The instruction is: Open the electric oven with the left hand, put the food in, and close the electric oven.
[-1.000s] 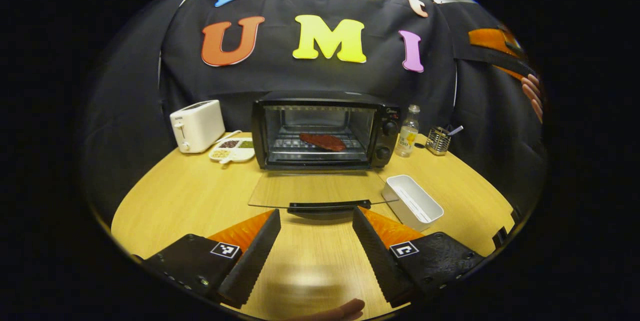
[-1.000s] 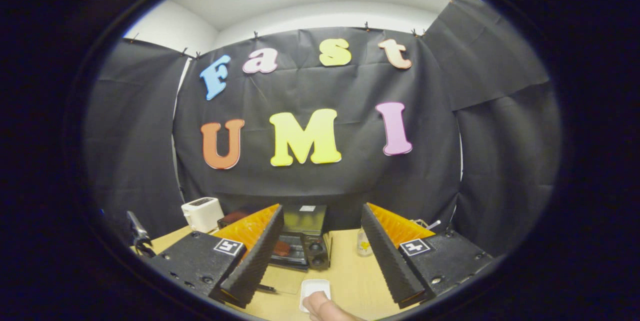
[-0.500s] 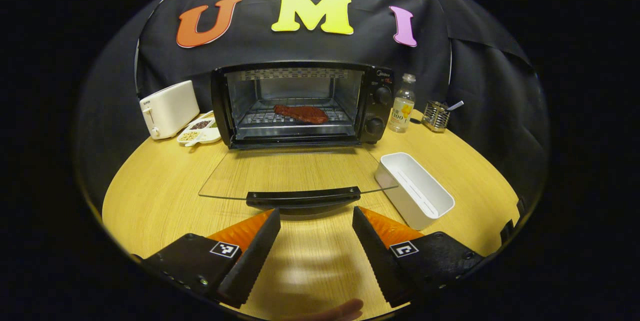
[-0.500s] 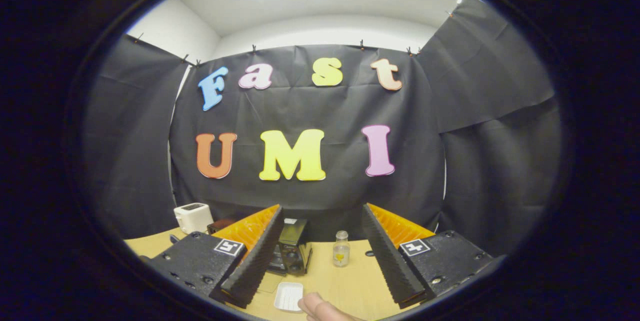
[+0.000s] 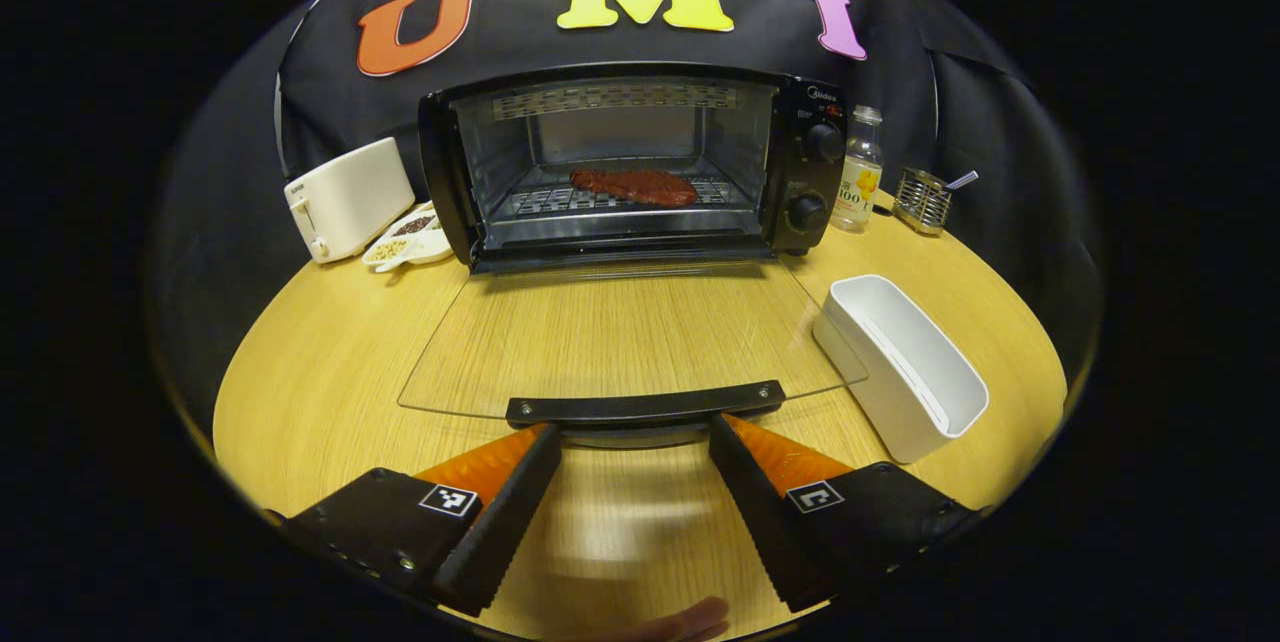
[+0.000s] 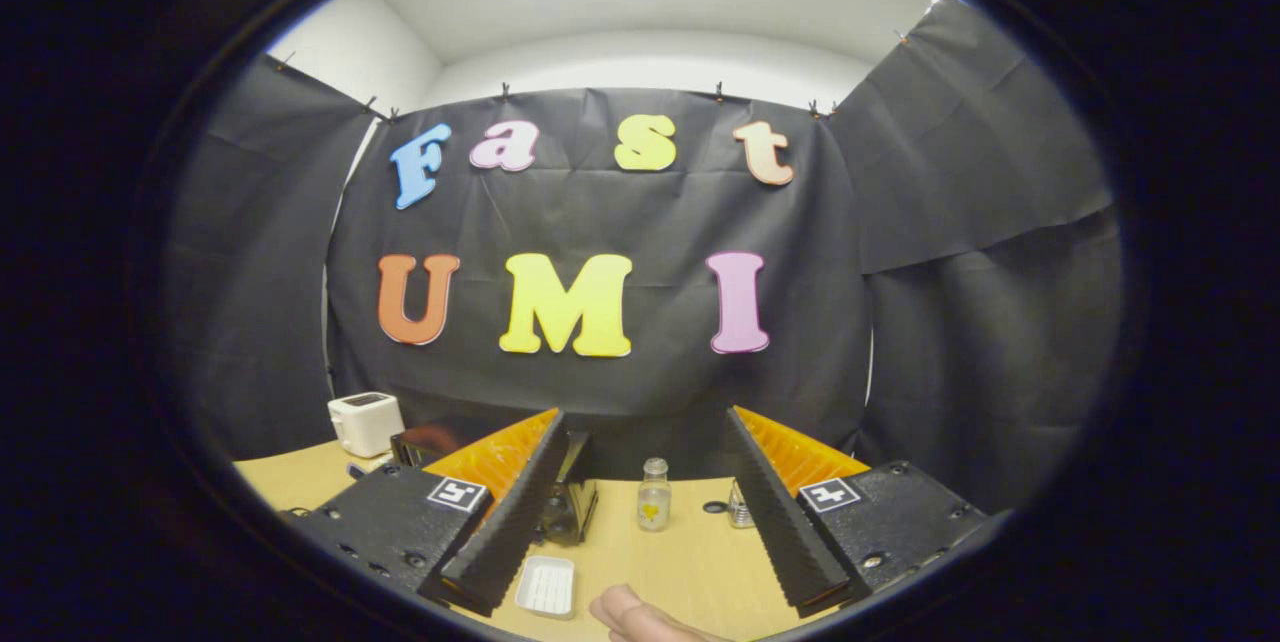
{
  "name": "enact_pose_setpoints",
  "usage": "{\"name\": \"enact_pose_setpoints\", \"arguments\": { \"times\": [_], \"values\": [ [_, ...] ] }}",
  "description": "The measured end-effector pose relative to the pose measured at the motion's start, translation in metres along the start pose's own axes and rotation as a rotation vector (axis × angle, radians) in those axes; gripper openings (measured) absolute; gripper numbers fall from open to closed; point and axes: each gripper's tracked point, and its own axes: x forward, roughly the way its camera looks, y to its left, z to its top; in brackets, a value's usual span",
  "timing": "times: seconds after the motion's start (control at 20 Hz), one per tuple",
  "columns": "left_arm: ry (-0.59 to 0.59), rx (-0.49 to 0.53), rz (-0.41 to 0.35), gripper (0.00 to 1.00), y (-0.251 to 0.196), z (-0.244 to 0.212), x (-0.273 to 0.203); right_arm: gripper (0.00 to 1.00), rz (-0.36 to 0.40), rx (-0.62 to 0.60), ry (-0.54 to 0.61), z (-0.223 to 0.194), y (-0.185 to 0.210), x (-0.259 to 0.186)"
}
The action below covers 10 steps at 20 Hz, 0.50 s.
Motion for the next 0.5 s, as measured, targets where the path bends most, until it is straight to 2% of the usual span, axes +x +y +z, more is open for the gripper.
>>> {"name": "enact_pose_setpoints", "arguments": {
  "times": [0.5],
  "values": [
    [-0.039,-0.004,0.005,0.96,-0.001,0.017,-0.011,0.97,-0.015,0.037,0.034,-0.018,-0.018,-0.007]
  ]
}}
